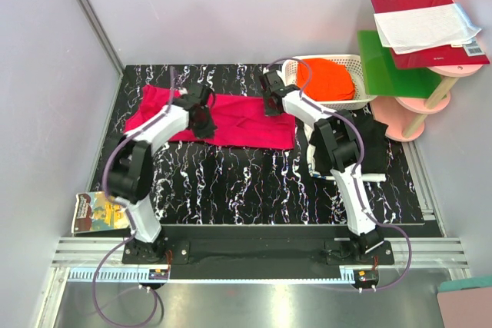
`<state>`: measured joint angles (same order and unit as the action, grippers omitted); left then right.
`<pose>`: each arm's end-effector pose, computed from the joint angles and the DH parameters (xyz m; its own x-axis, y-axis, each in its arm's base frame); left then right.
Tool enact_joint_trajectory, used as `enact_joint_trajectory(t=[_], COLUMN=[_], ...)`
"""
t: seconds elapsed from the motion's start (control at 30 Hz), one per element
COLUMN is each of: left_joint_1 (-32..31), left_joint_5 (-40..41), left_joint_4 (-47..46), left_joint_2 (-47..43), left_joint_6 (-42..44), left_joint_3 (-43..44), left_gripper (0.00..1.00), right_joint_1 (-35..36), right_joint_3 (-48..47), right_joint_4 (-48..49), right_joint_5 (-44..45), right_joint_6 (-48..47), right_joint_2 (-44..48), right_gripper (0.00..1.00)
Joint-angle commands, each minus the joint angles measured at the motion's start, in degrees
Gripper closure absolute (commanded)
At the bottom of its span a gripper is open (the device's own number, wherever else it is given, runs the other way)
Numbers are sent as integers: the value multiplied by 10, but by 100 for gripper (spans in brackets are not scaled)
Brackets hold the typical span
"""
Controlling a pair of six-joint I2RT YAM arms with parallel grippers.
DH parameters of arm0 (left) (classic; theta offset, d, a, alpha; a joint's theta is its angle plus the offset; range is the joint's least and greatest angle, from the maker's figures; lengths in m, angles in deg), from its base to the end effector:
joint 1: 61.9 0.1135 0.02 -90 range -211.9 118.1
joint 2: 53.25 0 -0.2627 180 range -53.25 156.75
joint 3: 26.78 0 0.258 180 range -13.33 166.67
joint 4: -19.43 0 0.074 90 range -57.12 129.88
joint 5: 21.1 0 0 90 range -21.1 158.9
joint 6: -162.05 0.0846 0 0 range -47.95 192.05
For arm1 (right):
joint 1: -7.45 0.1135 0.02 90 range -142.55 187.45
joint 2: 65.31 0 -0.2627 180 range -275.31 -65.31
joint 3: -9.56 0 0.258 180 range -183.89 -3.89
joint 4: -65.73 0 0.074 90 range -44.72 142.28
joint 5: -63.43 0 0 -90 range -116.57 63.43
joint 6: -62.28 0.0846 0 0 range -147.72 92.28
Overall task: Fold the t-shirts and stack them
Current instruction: Rotate the tshirt 90 degrees
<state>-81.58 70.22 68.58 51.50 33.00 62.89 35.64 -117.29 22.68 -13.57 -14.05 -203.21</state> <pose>0.3819 -0.1345 0.1576 -0.8647 -0.3596 -0.3507 -0.2801 0.9247 -0.2578 0.5024 0.2477 0.1135 -0.7750 -0.1541 -0.6128 -0.1656 0.9854 -0.0385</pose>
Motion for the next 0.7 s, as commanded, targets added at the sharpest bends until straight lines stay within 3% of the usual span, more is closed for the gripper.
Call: enact_joint_trajectory(t=[0.0,0.23,0.43,0.67], left_joint_1=[37,104,171,191], left_joint_5=[101,226,169,170], left_joint_4=[15,144,154,195], left_joint_2=[-117,-93,-18,79], left_joint_6=[13,3,-7,-6], left_joint_3=[-6,21,38,168], left_gripper=[100,100,100,100], right_joint_1=[6,30,51,84], right_joint_3=[76,175,237,328], right_joint_4=[-65,-71,-99,-126], right_joint_5=[-29,-66,-121,-218], right_joint_6=[14,14,11,0], right_joint_2=[24,102,184,271], right_gripper=[100,100,100,100])
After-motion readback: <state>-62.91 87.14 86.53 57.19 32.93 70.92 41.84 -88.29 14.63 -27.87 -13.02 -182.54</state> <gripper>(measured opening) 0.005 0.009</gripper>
